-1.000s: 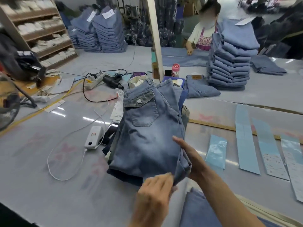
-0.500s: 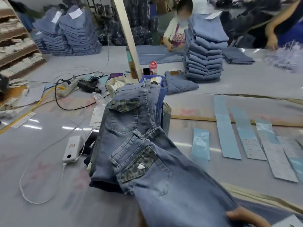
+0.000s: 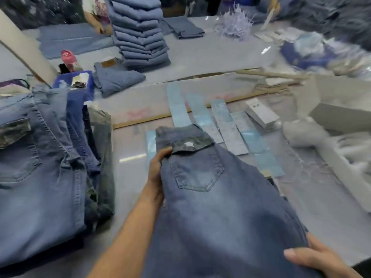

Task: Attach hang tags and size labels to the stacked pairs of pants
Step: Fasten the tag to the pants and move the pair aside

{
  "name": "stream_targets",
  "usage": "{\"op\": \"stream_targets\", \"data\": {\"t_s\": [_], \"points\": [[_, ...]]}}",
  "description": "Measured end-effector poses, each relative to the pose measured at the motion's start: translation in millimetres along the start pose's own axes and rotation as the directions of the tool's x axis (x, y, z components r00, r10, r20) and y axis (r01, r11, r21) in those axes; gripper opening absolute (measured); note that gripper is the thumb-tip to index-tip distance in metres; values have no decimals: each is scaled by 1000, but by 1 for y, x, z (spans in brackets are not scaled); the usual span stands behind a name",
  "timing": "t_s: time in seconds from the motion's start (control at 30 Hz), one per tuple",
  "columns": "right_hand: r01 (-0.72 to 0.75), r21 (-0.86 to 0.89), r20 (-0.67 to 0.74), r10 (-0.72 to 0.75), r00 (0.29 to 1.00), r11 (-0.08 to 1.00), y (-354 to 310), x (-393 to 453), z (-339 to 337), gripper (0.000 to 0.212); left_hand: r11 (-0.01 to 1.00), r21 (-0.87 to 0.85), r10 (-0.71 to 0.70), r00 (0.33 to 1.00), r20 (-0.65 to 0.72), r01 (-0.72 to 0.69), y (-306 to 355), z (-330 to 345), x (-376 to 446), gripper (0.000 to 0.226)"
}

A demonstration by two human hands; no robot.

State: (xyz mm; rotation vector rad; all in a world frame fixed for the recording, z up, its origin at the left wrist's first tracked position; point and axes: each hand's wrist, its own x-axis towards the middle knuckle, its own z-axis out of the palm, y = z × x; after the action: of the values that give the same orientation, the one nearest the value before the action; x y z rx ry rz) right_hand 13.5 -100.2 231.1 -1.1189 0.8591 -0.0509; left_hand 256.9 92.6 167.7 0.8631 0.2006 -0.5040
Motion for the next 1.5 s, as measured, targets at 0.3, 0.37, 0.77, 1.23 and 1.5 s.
{"op": "stream_targets", "data": {"t_s": [0.3, 0.37, 0.77, 1.23, 1.5], "points": [[-155, -114, 237, 178, 955, 981, 79, 22, -4, 67, 585, 811, -475, 805, 356, -13, -15, 144, 111, 20], [-145, -123, -132, 129, 983, 982, 90, 40, 48, 54, 160, 970, -557, 795, 241, -183, -52, 136, 115, 36], [394, -810, 120, -534, 837, 435, 2, 187, -48, 46, -144, 953, 579, 803, -138, 268, -118, -169, -108, 62], [-87, -835, -177, -115, 977, 543, -34, 252, -67, 61, 379, 728, 219, 709, -671, 572, -114, -182, -123, 52], [223, -779, -71, -436, 897, 585, -72, 205, -67, 28, 235, 892, 463, 762, -453, 387, -111, -153, -146, 37]]}}
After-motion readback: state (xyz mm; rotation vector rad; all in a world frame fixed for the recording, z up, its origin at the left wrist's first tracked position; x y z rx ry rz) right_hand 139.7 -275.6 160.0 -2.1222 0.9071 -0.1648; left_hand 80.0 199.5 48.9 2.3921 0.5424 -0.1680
